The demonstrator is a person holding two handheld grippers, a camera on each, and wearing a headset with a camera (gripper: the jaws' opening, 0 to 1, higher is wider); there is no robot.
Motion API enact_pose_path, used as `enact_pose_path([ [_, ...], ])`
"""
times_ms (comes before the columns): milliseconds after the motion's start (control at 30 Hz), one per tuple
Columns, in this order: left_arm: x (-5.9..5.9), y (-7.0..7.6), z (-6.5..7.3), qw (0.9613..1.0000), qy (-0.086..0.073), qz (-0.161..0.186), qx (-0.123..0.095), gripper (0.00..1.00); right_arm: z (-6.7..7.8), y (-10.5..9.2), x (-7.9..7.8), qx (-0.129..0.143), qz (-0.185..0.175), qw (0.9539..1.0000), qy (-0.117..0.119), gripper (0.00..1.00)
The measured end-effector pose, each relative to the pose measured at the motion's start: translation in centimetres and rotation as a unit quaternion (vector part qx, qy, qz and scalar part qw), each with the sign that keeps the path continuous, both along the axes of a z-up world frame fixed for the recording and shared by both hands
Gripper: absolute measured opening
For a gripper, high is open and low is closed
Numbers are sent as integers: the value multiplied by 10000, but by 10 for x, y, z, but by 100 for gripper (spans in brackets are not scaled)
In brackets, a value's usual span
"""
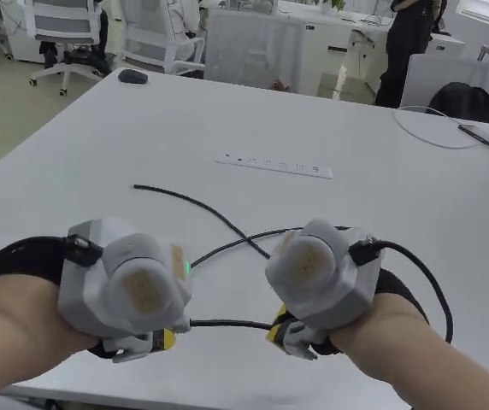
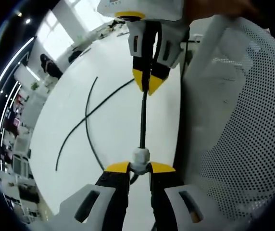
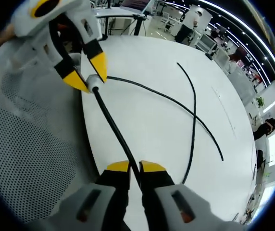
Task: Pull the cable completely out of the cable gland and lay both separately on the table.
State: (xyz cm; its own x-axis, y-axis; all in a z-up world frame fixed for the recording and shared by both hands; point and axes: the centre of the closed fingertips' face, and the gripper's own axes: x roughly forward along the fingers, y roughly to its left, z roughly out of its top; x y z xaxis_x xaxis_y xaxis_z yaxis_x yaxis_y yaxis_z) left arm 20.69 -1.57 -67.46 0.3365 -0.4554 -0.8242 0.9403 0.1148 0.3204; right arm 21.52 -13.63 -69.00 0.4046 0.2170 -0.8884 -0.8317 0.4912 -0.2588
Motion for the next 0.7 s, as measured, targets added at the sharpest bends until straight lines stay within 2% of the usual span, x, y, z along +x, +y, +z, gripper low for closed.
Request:
enact_pose_path([
  [100, 1, 1, 0, 10000, -8, 32, 16, 16, -5, -16, 0, -344, -125, 9993, 71, 7],
  [167, 2, 1, 1, 10000, -65, 13, 43, 16, -1, -11, 1, -271, -33, 9996, -10, 7],
  [200, 5, 1, 5, 9996, -253, -43, 80, 16, 4, 3, 4, 35, 140, 9997, -182, 8],
  [233, 6, -2, 8, 9995, -296, -55, -8, 16, 7, 14, 3, 270, 280, 9990, -206, 11],
  [267, 5, -4, 11, 9996, -271, -42, -109, 16, 10, 26, 1, 504, 366, 9979, -179, 15],
  [300, 4, -8, 13, 9994, -251, -46, -230, 16, 14, 44, -3, 874, 531, 9946, -162, 20],
  [333, 4, -8, 14, 9993, -305, -85, -190, 16, 18, 59, -7, 1104, 735, 9911, -143, 26],
  [367, 4, -7, 11, 9991, -385, -182, -51, 16, 19, 66, -10, 1127, 960, 9889, -144, 28],
  [467, -3, -10, 6, 9991, -264, -333, 10, 16, 21, 80, -19, 1177, 1392, 9831, -150, 24],
  [567, -5, -15, 8, 9986, -281, -448, -56, 16, 21, 81, -21, 1151, 1504, 9818, -162, 22],
  [667, -6, -17, 9, 9983, -282, -494, -102, 16, 22, 81, -20, 1150, 1549, 9810, -182, 6],
  [700, -5, -16, 9, 9984, -287, -480, -97, 16, 21, 80, -20, 1202, 1448, 9821, -108, 6],
])
